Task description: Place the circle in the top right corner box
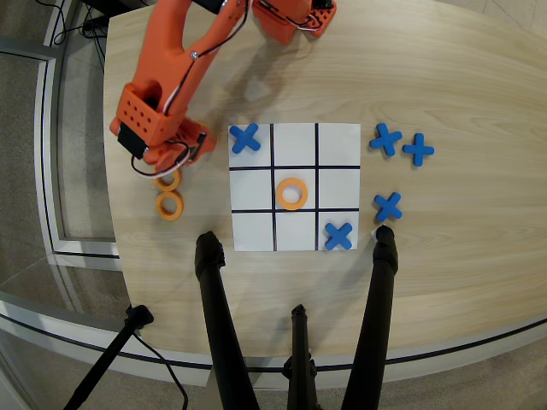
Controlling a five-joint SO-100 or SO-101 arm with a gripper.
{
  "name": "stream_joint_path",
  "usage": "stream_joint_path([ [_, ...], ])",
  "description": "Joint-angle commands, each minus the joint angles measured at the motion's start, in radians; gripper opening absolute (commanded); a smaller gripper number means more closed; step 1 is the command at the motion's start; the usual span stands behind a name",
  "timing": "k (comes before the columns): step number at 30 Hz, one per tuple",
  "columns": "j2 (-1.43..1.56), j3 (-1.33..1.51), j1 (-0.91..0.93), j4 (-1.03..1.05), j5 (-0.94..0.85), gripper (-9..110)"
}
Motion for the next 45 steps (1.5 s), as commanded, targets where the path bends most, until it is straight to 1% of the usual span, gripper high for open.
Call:
stream_joint_path([
  [1, 0.005, 0.041, 0.063, 0.002, -0.043, 10],
  [7, 0.011, 0.044, 0.16, 0.005, -0.094, 0],
  [11, 0.02, 0.049, 0.179, 0.002, -0.094, 0],
  [13, 0.072, 0.078, 0.175, -0.025, -0.084, 0],
  [15, 0.146, 0.049, 0.141, 0.012, -0.054, 0],
  [19, 0.314, -0.074, -0.008, 0.123, 0.064, 0],
  [24, 0.571, -0.002, -0.287, 0.16, 0.166, 0],
  [26, 0.626, 0.023, -0.413, 0.172, 0.195, 0],
  [28, 0.635, 0.029, -0.531, 0.166, 0.264, 0],
  [31, 0.591, 0.014, -0.657, 0.12, 0.374, 0],
  [34, 0.492, -0.043, -0.701, 0.035, 0.448, 0],
  [37, 0.348, -0.15, -0.692, -0.052, 0.48, 0],
  [45, -0.018, -0.483, -0.611, -0.074, 0.48, 0],
])
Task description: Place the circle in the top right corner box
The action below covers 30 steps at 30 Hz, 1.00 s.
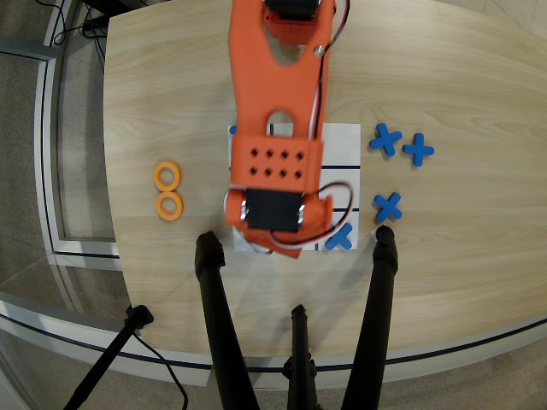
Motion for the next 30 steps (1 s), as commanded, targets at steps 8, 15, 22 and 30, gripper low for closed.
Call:
stream_joint_path([
  [8, -0.253, -0.163, 0.041, -0.098, 0.008, 0],
  [15, -0.362, -0.247, 0.011, -0.106, 0.043, 0],
  [22, -0.41, -0.29, 0.009, -0.097, 0.051, 0],
  [30, -0.44, -0.351, 0.028, -0.049, 0.044, 0],
])
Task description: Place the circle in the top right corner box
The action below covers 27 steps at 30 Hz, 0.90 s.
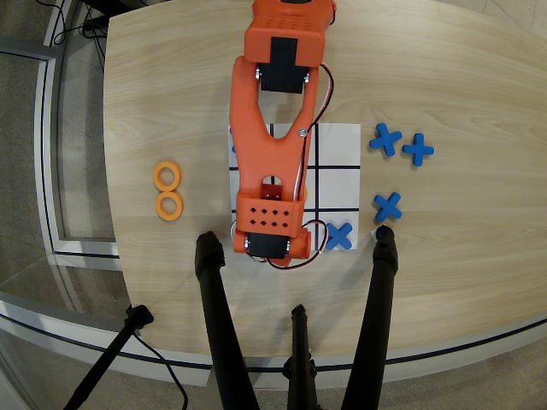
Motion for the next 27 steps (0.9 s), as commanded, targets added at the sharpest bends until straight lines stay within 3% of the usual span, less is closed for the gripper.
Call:
stream_joint_path([
  [1, 0.0, -0.054, 0.018, 0.011, -0.003, 0],
  [16, -0.014, -0.086, 0.029, 0.02, -0.008, 0],
  [21, -0.014, -0.103, 0.029, 0.028, -0.008, 8],
  [27, -0.005, -0.126, 0.037, 0.049, -0.008, 8],
])
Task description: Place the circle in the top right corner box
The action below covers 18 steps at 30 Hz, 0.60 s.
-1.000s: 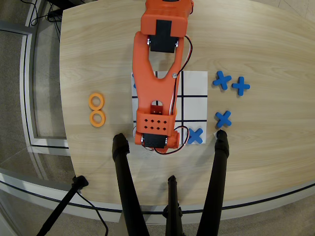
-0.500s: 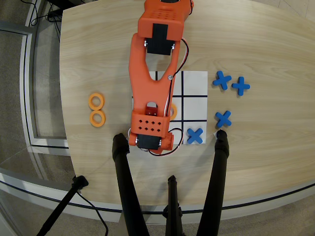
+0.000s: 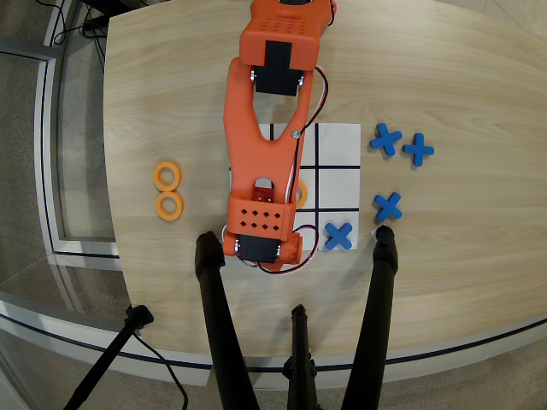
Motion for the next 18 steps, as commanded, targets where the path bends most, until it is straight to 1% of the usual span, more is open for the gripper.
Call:
stream_joint_path([
  [1, 0.018, -0.057, 0.011, 0.023, -0.009, 8],
  [5, 0.101, -0.083, 0.021, 0.124, -0.037, 8],
  [9, 0.365, 0.02, 0.021, 0.318, -0.083, 8],
  [13, 0.81, 0.397, -0.014, 0.371, -0.15, 8],
  [15, 1.048, 0.649, -0.043, 0.353, -0.219, 8],
  [18, 1.388, 1.039, -0.08, 0.267, -0.287, 8],
])
